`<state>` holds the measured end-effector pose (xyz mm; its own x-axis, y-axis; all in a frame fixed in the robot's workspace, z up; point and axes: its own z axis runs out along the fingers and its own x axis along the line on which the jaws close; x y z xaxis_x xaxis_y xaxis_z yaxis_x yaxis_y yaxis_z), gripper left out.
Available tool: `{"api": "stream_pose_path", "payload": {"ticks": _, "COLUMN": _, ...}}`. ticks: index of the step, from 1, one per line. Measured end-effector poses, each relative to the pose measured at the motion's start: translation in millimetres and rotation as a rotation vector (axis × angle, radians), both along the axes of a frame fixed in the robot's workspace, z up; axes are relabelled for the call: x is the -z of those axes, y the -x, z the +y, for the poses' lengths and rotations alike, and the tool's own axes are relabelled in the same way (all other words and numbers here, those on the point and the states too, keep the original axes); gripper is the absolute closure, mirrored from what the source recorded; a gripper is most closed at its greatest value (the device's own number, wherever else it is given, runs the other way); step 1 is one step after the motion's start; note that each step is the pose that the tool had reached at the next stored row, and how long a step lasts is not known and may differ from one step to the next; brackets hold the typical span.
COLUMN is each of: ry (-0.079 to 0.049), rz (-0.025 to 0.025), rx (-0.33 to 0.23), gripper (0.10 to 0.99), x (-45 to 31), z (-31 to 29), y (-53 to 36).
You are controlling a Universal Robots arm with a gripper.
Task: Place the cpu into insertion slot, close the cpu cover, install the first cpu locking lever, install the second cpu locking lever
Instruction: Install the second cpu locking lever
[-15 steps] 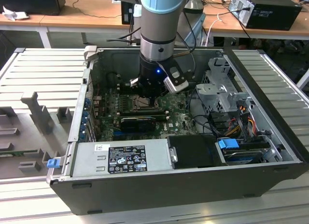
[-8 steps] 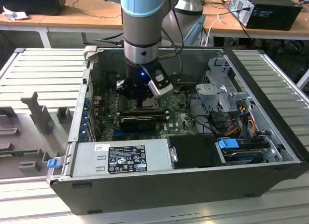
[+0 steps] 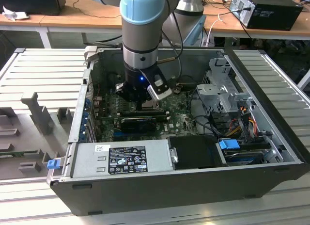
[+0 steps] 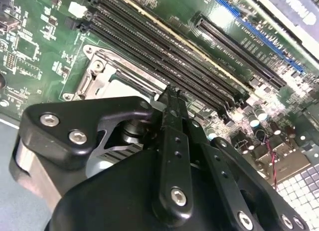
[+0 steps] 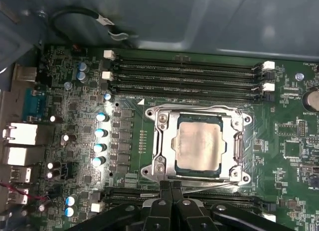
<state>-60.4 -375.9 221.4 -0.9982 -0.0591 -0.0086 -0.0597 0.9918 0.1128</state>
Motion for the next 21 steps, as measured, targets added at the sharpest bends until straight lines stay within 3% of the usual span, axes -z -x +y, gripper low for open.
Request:
{"api": "stream_pose_path", "payload": {"ticks": 5, "ry": -0.021, "rz": 0.0000, "rx": 0.000, "gripper": 0.980, "x": 1.0, "z": -4.7, "y": 3.1}}
{"api": "stream_pose_path", "payload": {"ticks": 9, "ry": -0.027, "rz": 0.0001, "rx": 0.000, "gripper": 0.980, "x": 10.4, "z": -5.5, "y": 5.2}}
{"api": "stream_pose_path", "payload": {"ticks": 12, "ry": -0.069, "rz": 0.0001, "rx": 0.000, "gripper": 0.980, "x": 11.6, "z": -13.3, "y": 6.8}}
{"api": "stream_pose_path", "payload": {"ticks": 14, "ry": -0.090, "rz": 0.0001, "rx": 0.000, "gripper": 0.980, "x": 11.7, "z": -15.7, "y": 7.6}}
{"api": "stream_pose_path", "payload": {"ticks": 17, "ry": -0.123, "rz": 0.0000, "rx": 0.000, "gripper": 0.980, "x": 11.9, "z": -26.8, "y": 7.8}}
{"api": "stream_pose_path", "payload": {"ticks": 21, "ry": -0.139, "rz": 0.0000, "rx": 0.000, "gripper": 0.980, "x": 12.4, "z": -34.5, "y": 7.7}}
